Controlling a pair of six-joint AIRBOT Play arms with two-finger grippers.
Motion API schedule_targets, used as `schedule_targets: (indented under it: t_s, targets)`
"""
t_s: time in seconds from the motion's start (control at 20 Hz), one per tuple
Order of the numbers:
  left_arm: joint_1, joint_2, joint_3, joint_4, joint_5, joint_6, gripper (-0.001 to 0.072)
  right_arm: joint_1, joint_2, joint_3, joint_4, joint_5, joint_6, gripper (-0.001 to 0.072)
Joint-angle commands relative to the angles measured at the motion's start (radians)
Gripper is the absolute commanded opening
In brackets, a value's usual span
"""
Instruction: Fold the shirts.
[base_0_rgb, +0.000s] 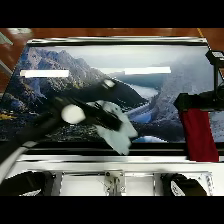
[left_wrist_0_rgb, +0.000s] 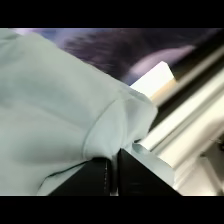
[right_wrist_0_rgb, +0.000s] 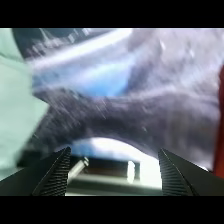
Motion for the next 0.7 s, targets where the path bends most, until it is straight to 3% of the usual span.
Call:
schedule_targets:
  t_s: [0.0,0.05,0.3,0.45,0.65]
  targets:
    - [-0.138,-0.149,-0.018,-0.121,0.188,-0.022,0.0345,0.001,0.009,-0.017,-0.092,0.049,0.000,0.0667]
    - [-0.116,-0.174,0.008,-0.118,0.135,-0.023,0.0720,0.001,0.009,-0.030,-0.102,0.042,0.001,0.0667]
    - [0.250,-0.100,0.062,0.135,-0.327,0.003,0.0713,0.000,0.009,-0.144,-0.217,0.035,-0.003,0.0667]
    - [0.521,0.000,-0.009,0.151,-0.368,0.034,0.0713,-0.039,0.009,-0.245,-0.241,0.035,-0.036,0.0666]
    - [0.828,0.007,-0.214,0.050,-0.369,0.058,0.0714,-0.184,0.009,-0.383,0.000,0.012,-0.116,0.0666]
